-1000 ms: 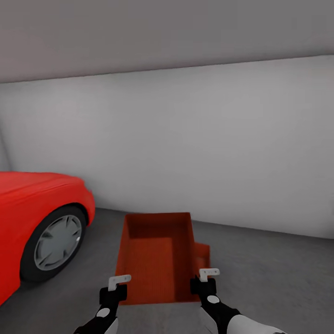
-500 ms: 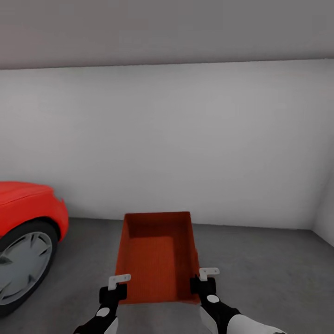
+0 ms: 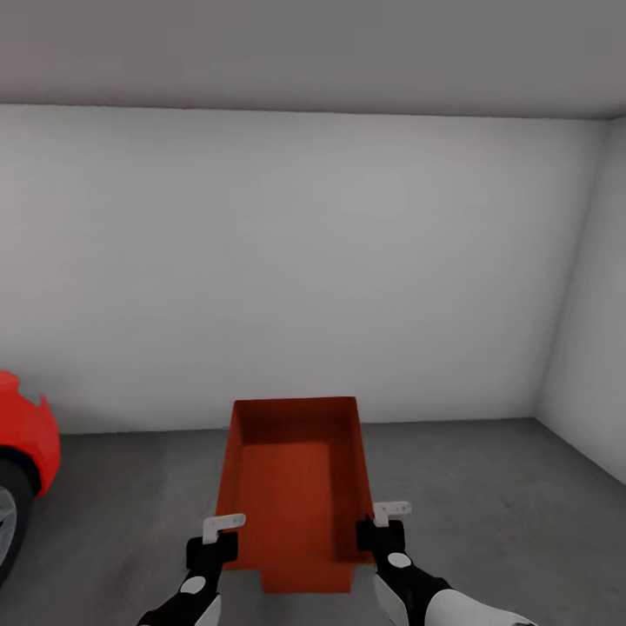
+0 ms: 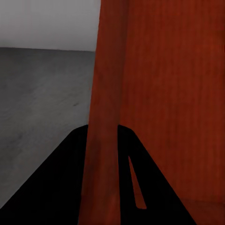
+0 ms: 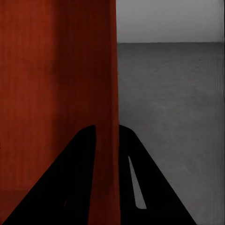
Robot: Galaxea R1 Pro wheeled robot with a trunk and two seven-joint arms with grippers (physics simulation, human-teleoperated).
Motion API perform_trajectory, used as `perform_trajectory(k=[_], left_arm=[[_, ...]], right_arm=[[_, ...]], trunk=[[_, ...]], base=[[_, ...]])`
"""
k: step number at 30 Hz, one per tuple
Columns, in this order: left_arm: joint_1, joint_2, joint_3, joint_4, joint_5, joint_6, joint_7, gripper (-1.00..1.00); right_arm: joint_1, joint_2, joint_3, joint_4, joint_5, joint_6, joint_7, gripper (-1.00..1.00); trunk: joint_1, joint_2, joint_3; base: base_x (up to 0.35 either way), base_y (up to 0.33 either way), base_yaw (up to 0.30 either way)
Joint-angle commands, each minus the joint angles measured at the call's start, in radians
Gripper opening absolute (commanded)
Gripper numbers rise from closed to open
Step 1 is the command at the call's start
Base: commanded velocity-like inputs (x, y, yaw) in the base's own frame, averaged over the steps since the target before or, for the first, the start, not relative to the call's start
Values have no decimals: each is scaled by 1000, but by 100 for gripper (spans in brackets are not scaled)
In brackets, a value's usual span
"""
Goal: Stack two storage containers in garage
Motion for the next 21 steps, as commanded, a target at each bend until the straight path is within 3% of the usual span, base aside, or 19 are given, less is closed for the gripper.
perform_trajectory(k=[1, 8, 21], left_arm=[[-1, -3, 14, 2, -5, 2, 3, -100], [-1, -3, 16, 2, -5, 2, 4, -100], [-1, -2, 16, 1, -5, 0, 4, -100]], right_arm=[[-1, 1, -24, -5, 12, 2, 5, -100], [-1, 1, -24, -5, 12, 2, 4, -100], [-1, 2, -24, -4, 12, 2, 4, -100]], trunk=[[1, -1, -1], [1, -1, -1], [1, -1, -1]], base=[[307, 5, -266], [315, 1, -225], [322, 0, -9]])
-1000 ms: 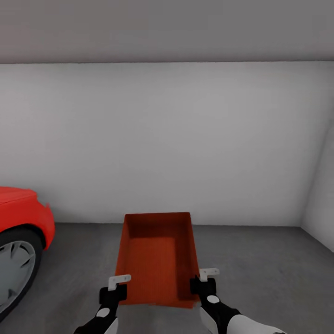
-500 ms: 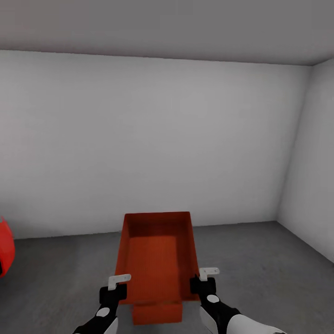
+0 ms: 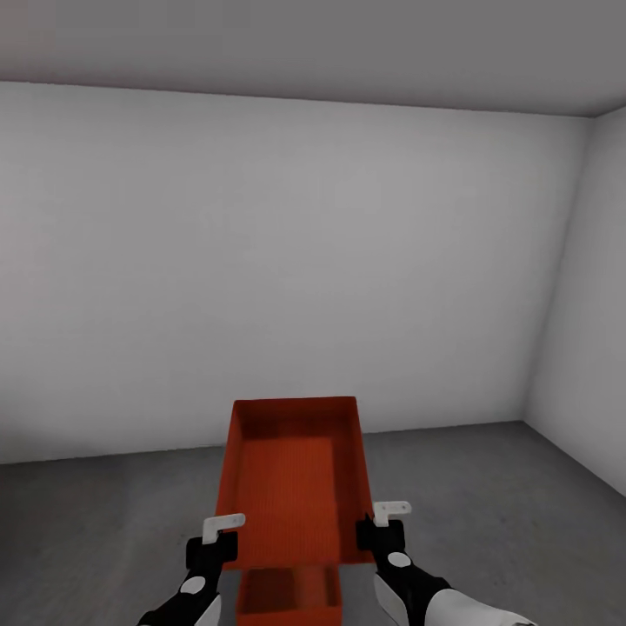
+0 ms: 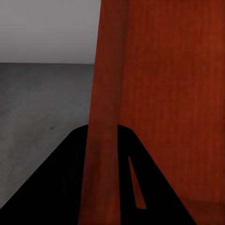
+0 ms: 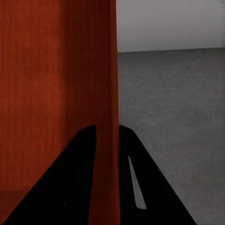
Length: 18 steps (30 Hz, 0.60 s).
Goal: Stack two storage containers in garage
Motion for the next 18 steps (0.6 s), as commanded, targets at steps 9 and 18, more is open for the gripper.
perform_trajectory(k=[9, 18], left_arm=[[-1, -3, 17, 1, -7, 0, 3, -100], [-1, -2, 17, 1, -7, 0, 3, -100]], right_arm=[[-1, 2, -22, -3, 8, 0, 4, -100], [-1, 2, -22, -2, 8, 1, 4, -100]], trunk=[[1, -1, -1], [1, -1, -8]], base=[[322, 0, 0], [322, 0, 0]])
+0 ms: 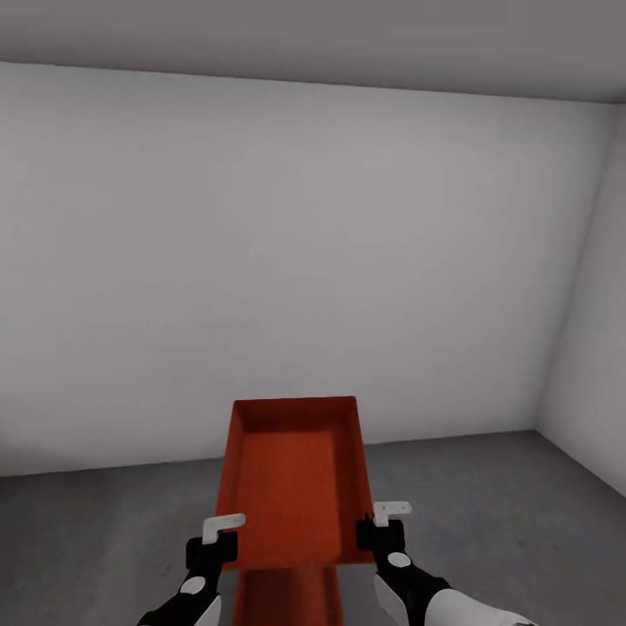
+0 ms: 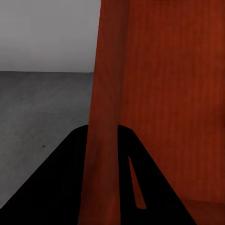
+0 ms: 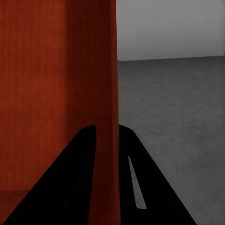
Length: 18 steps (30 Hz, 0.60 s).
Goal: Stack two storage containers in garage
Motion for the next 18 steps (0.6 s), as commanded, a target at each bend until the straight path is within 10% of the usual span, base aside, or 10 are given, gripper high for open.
perform_trajectory(k=[1, 18], left_arm=[[-1, -3, 17, 1, -8, 2, 3, -100], [-1, -4, 16, -2, -8, -2, 10, -100]], right_arm=[[-1, 2, -22, -3, 7, 1, 4, -100], [-1, 2, -22, -3, 7, 2, 4, -100]], trunk=[[1, -2, -3], [1, -2, -30]], base=[[322, 0, 0], [171, 0, 0]])
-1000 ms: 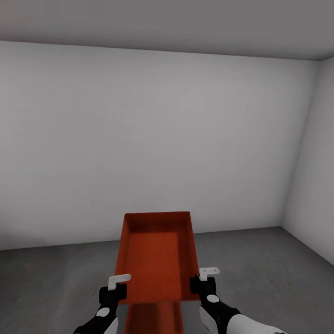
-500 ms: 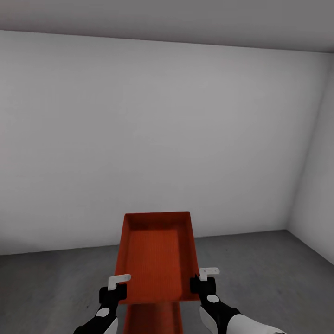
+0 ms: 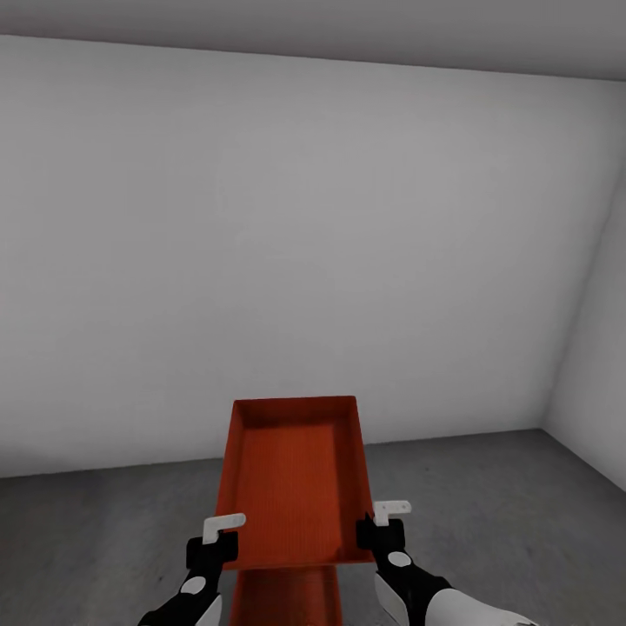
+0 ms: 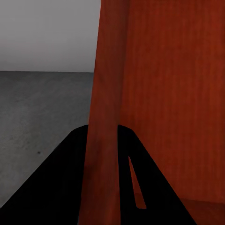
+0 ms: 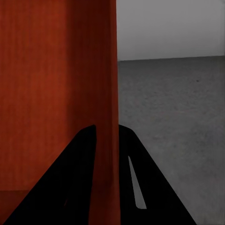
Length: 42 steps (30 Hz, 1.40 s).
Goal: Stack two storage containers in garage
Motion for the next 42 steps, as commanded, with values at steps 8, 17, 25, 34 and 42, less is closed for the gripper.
perform_trajectory(k=[8, 17, 25, 34, 42], left_arm=[[-1, -2, 20, -1, -11, 0, 6, -100], [-1, -2, 20, -1, -11, 1, 7, -100], [-1, -2, 20, -1, -11, 1, 7, -100], [-1, -2, 20, -1, -11, 1, 9, -100], [-1, -2, 20, -1, -11, 0, 9, -100]], right_arm=[[-1, 4, -14, 0, -6, 0, 3, -100], [-1, 4, -14, 0, -6, 0, 3, -100], [-1, 3, -14, 0, -6, 0, 3, -100], [-1, 2, -14, 0, -6, 1, 3, -100], [-1, 2, -14, 0, -6, 1, 4, -100]], trunk=[[0, -2, -15], [0, -2, -29], [0, -2, -42], [0, -2, -56], [0, -2, -69]], base=[[0, 0, 0], [0, 0, 0], [0, 0, 0], [0, 0, 0], [0, 0, 0]])
